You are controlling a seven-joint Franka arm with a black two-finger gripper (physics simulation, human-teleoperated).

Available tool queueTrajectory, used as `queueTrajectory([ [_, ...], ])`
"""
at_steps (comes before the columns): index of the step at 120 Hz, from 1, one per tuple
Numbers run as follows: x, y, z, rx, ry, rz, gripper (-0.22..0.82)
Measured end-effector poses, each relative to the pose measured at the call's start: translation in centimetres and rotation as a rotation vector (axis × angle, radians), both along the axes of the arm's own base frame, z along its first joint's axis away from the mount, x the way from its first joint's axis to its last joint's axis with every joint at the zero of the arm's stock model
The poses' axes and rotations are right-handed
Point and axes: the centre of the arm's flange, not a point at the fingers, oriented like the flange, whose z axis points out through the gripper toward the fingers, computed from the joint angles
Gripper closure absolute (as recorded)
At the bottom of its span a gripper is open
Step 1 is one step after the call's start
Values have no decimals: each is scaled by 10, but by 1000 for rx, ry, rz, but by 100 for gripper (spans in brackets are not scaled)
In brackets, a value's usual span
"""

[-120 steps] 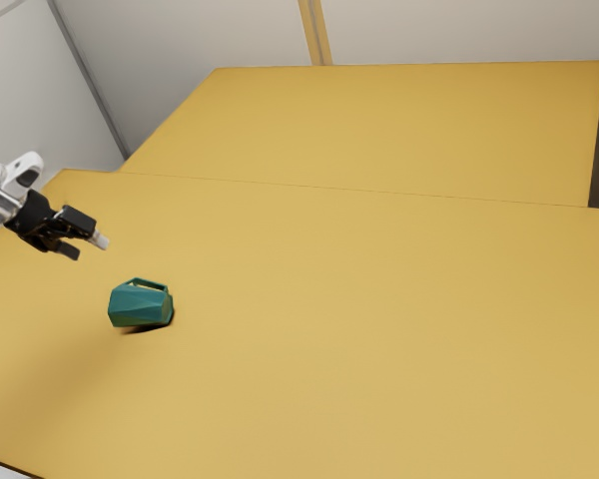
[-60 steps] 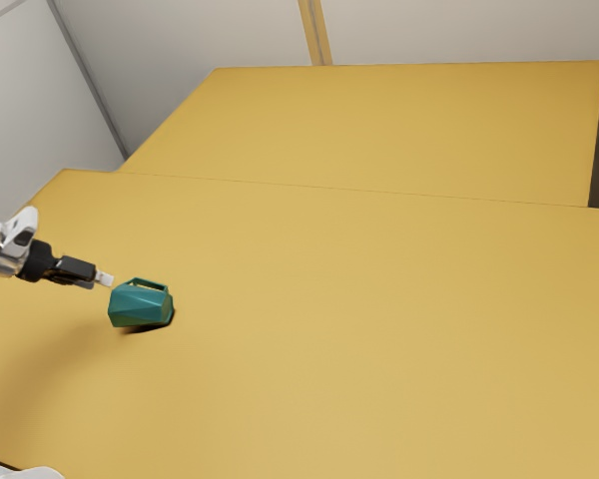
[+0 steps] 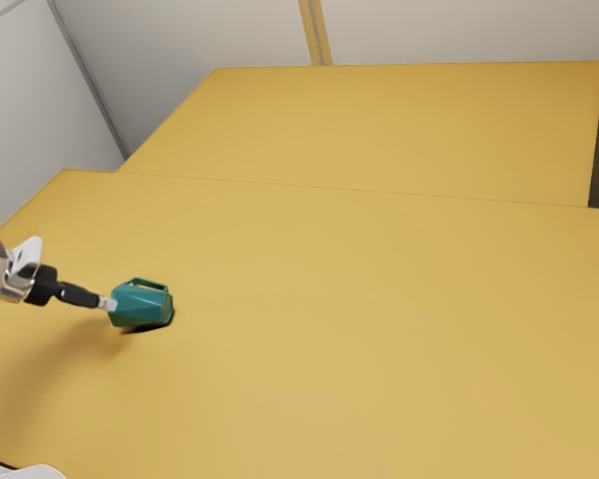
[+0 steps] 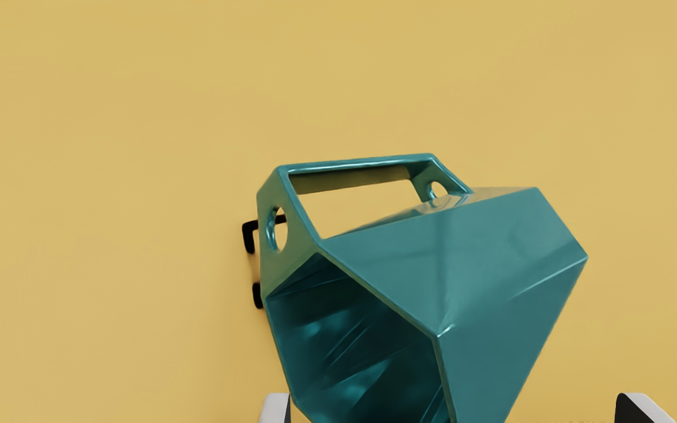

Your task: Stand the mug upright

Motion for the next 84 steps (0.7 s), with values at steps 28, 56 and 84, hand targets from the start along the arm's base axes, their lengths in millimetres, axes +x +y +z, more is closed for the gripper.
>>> queueTrajectory([
  [28,9,-23,-11,2,-40,-83,0],
  [56,-9,-36,-19,-18,-73,-80,8],
  [84,-10,-34,-19,-8,-115,-88,34],
])
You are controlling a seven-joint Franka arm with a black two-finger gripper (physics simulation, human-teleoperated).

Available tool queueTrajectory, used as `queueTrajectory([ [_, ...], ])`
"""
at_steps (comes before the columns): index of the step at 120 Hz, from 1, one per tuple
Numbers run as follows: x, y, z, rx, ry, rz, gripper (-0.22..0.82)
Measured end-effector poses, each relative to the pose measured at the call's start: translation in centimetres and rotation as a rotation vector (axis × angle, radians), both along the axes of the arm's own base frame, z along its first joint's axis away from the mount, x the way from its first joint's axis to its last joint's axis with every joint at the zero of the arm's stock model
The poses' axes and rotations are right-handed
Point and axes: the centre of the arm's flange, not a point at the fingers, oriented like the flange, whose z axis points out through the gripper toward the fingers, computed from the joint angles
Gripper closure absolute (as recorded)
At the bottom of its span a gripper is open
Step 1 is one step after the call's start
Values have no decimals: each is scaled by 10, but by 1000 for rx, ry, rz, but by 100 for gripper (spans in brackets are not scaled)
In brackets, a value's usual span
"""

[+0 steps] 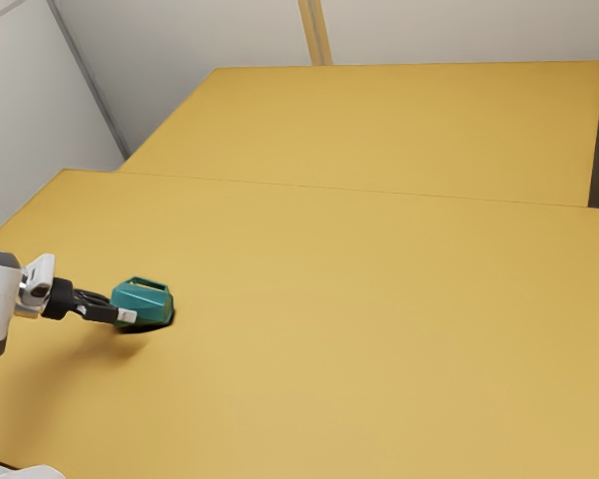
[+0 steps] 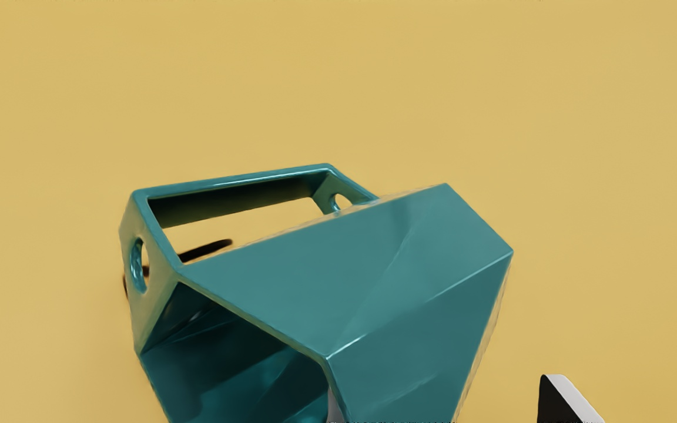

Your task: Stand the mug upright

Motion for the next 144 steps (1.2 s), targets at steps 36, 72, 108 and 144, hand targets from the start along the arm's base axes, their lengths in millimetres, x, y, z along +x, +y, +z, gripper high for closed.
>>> queueTrajectory([
  [36,4,-1,14,34,-57,-29,49],
  [72,11,-7,33,67,-110,-56,73],
  [108,39,-51,80,174,-174,-147,77],
  [144,71,-134,125,504,-19,-444,78],
])
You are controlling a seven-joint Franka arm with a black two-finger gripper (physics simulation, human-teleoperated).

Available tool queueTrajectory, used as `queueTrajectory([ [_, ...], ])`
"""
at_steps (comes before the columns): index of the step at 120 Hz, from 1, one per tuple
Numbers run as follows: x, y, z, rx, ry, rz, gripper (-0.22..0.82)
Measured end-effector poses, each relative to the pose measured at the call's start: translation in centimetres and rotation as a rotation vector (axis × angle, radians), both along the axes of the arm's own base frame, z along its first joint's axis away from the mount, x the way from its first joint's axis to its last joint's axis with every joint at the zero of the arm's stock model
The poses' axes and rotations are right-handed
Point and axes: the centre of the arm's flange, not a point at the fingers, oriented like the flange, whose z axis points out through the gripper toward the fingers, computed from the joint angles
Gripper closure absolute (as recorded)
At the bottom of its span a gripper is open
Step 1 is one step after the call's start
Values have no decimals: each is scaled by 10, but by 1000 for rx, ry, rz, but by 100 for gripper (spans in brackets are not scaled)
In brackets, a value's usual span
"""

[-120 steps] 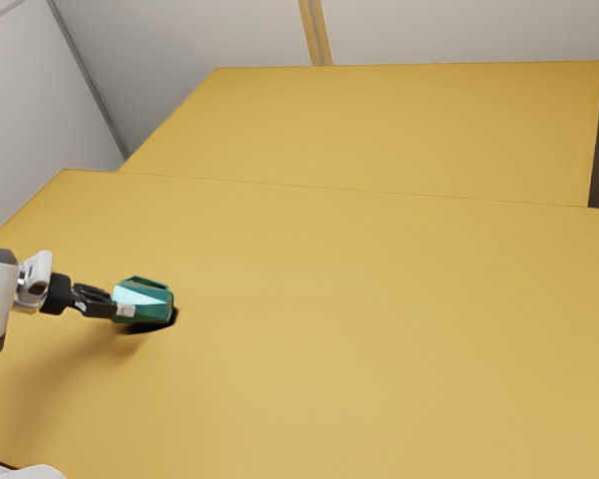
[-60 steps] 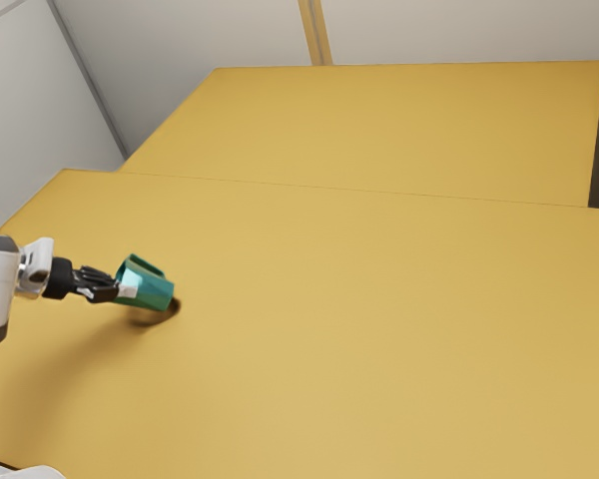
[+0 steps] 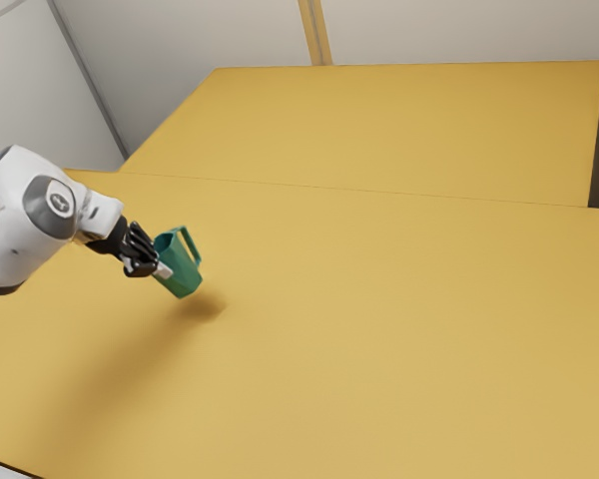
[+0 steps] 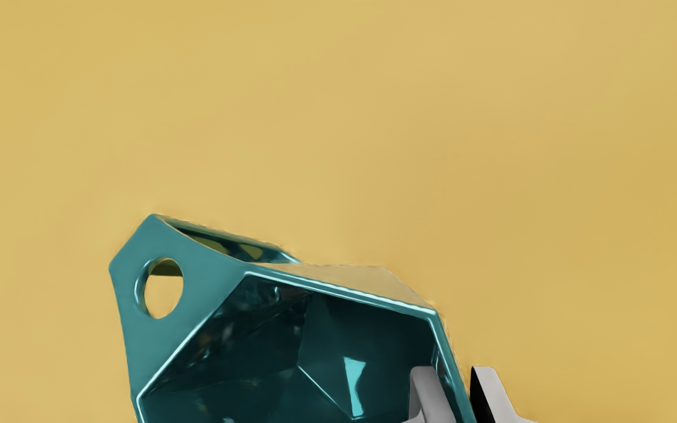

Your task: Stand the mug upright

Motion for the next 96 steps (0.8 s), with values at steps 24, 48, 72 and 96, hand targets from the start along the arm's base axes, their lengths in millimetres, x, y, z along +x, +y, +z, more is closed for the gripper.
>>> queueTrajectory([
  [24,8,-39,-5,268,148,-14,77],
  [48,5,-66,-7,316,218,165,77],
  [72,-16,-83,-20,300,286,363,78],
  [96,-11,-103,-31,278,313,505,78],
])
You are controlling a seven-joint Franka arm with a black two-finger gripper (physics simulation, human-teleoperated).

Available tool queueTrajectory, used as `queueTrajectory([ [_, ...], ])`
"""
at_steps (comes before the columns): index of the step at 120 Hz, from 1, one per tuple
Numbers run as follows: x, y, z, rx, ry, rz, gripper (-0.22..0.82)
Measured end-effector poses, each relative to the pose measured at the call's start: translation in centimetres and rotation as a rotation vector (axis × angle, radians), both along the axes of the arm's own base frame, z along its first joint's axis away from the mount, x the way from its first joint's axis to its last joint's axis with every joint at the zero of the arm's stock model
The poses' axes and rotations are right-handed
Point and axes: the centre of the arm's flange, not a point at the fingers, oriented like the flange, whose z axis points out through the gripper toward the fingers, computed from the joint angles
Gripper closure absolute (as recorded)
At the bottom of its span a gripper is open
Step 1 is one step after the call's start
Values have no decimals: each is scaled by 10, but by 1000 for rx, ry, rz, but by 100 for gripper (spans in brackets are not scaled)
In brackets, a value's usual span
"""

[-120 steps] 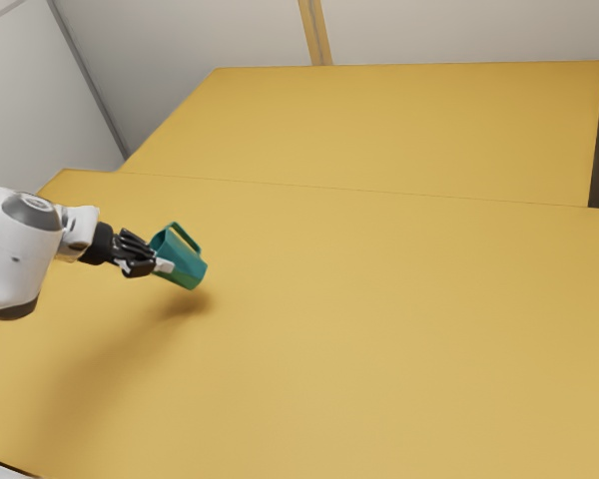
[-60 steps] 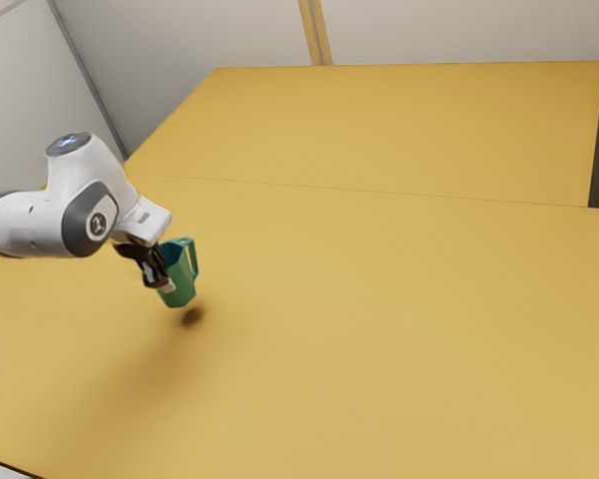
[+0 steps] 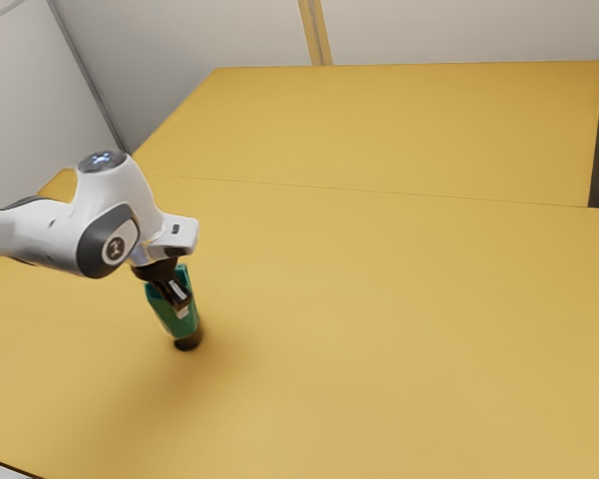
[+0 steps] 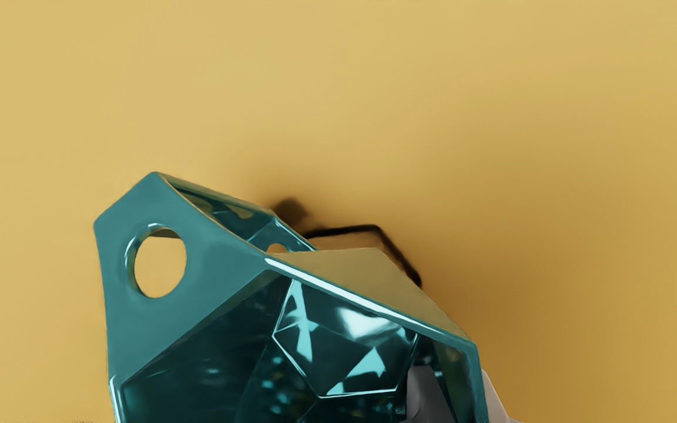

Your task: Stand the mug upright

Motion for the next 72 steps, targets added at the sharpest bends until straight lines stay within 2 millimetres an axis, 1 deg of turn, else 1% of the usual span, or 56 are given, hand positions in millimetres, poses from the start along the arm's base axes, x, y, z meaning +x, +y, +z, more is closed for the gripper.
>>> queueTrajectory([
  [12,4,-3,-9,-2,3,68,78],
  [33,15,-10,-15,-6,-11,161,78],
  [54,18,-13,-21,-12,-15,237,78],
  [72,19,-13,-23,-16,-21,291,78],
])
